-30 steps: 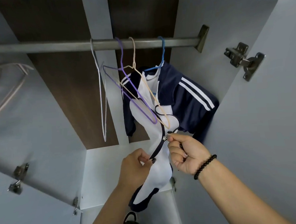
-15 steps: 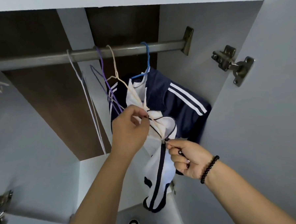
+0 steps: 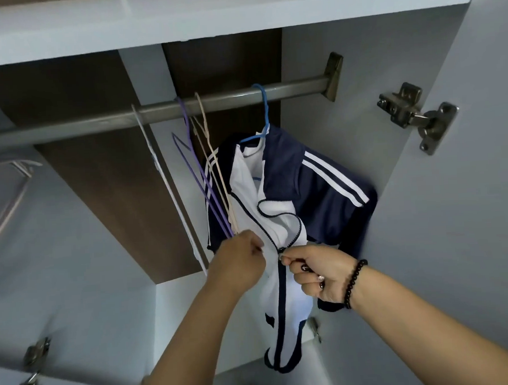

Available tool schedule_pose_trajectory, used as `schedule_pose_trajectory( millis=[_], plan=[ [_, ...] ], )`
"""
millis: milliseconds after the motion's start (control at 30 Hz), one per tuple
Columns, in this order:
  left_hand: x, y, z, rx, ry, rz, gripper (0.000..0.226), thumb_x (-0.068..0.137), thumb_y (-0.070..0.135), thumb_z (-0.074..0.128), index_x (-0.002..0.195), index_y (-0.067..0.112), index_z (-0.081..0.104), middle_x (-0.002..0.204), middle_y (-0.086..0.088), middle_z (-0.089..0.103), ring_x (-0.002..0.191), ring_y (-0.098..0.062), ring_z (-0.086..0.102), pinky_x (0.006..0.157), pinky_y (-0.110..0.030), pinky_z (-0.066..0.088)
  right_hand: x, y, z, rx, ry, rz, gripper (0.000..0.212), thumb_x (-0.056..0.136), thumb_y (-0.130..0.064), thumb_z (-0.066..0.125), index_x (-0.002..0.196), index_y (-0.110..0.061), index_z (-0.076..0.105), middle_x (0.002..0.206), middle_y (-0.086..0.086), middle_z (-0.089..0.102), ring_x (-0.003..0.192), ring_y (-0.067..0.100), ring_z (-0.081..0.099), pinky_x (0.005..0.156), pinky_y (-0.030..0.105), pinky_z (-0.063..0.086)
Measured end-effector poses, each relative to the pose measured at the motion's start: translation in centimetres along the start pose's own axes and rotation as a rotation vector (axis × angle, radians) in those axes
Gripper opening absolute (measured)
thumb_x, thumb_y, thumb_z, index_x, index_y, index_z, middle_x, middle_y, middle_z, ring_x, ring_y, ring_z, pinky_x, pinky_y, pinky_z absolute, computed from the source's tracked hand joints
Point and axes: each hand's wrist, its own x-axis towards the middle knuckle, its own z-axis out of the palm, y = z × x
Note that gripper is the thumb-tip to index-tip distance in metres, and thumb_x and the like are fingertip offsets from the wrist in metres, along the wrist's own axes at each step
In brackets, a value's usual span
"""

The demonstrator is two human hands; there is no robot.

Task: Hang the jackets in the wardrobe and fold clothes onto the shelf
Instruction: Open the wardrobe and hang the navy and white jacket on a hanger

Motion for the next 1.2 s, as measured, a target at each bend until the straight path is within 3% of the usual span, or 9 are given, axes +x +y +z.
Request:
schedule_pose_trajectory(
  millis=[167,367,533,667,767,867,967,1033,1200],
  plan=[
    [0.2,-1.7,1.3,-0.01,-0.181,-0.039,0.026,0.087,0.03,0.065,0.111,0.019,0.064,0.109,0.005,0.066,0.101,-0.01,0.061,0.088,-0.025,0.05,1.1,-2.9,0.8,-0.226,0.019,-0.053,0.025,0.094,-0.015,0.049,0.07,-0.011,0.052,0.041,-0.007,0.032,0.031,0.006,0.019,0.031,0.016,0.012],
    [0.7,-1.9,1.9,0.123,0.061,0.023,0.021,0.089,0.041,0.06,0.084,0.02,0.059,0.087,0.004,0.066,0.086,-0.018,0.063,0.076,-0.034,0.054,2.3,-4.6,1.7,-0.259,-0.023,-0.043,0.028,0.095,-0.017,0.05,0.067,-0.012,0.052,0.041,-0.008,0.032,0.03,0.006,0.018,0.032,0.016,0.012],
    [2.0,-2.0,1.5,0.206,0.074,0.002,0.027,0.092,0.035,0.055,0.073,0.021,0.042,0.075,0.002,0.053,0.083,-0.023,0.062,0.071,-0.032,0.052,3.1,-6.0,2.1,-0.144,-0.011,-0.049,0.03,0.096,-0.014,0.046,0.066,-0.013,0.047,0.042,-0.008,0.028,0.029,0.005,0.018,0.029,0.015,0.013],
    [2.7,-2.6,1.2,0.269,0.018,-0.071,0.019,0.089,0.035,0.057,0.097,0.018,0.055,0.096,-0.001,0.062,0.096,-0.023,0.064,0.076,-0.03,0.052,3.4,-6.7,3.1,-0.1,-0.004,-0.065,0.031,0.097,-0.011,0.044,0.066,-0.013,0.046,0.041,-0.008,0.029,0.028,0.004,0.019,0.029,0.014,0.014],
    [3.4,-3.2,0.8,0.309,-0.085,-0.156,0.043,0.085,0.026,0.054,0.127,0.017,0.049,0.118,-0.004,0.06,0.104,-0.023,0.061,0.076,-0.028,0.048,3.5,-7.2,4.1,-0.08,-0.017,-0.076,0.032,0.097,-0.011,0.044,0.065,-0.013,0.046,0.04,-0.008,0.03,0.028,0.004,0.019,0.028,0.014,0.014],
    [4.3,-4.1,0.4,0.408,-0.232,-0.254,0.054,0.085,0.019,0.05,0.137,0.016,0.04,0.131,-0.006,0.053,0.104,-0.021,0.058,0.078,-0.027,0.046,3.7,-7.7,4.8,-0.043,-0.021,-0.086,0.032,0.097,-0.011,0.044,0.066,-0.013,0.047,0.041,-0.008,0.029,0.028,0.004,0.018,0.028,0.014,0.013],
    [4.8,-5.1,0.0,0.403,-0.362,-0.321,0.037,0.088,0.019,0.053,0.125,0.012,0.05,0.104,-0.002,0.056,0.1,-0.016,0.057,0.07,-0.022,0.041,4.0,-7.7,5.2,-0.035,-0.029,-0.088,0.029,0.097,-0.012,0.047,0.068,-0.013,0.048,0.044,-0.007,0.029,0.03,0.004,0.019,0.029,0.014,0.014],
    [5.3,-5.6,0.1,0.323,-0.357,-0.284,0.044,0.09,0.028,0.058,0.129,0.01,0.051,0.109,-0.004,0.06,0.102,-0.017,0.06,0.068,-0.022,0.04,4.3,-7.6,5.4,-0.025,-0.033,-0.086,0.027,0.097,-0.013,0.047,0.07,-0.013,0.049,0.046,-0.007,0.03,0.031,0.005,0.02,0.03,0.015,0.015],
    [6.4,-4.7,-1.1,-0.053,0.013,0.034,0.027,0.089,0.04,0.061,0.076,0.024,0.042,0.072,0.007,0.052,0.065,-0.006,0.05,0.053,-0.025,0.034,5.2,-7.4,5.8,0.013,-0.005,-0.083,0.028,0.095,-0.011,0.049,0.067,-0.012,0.05,0.045,-0.006,0.03,0.032,0.005,0.02,0.03,0.015,0.016]
  ],
)
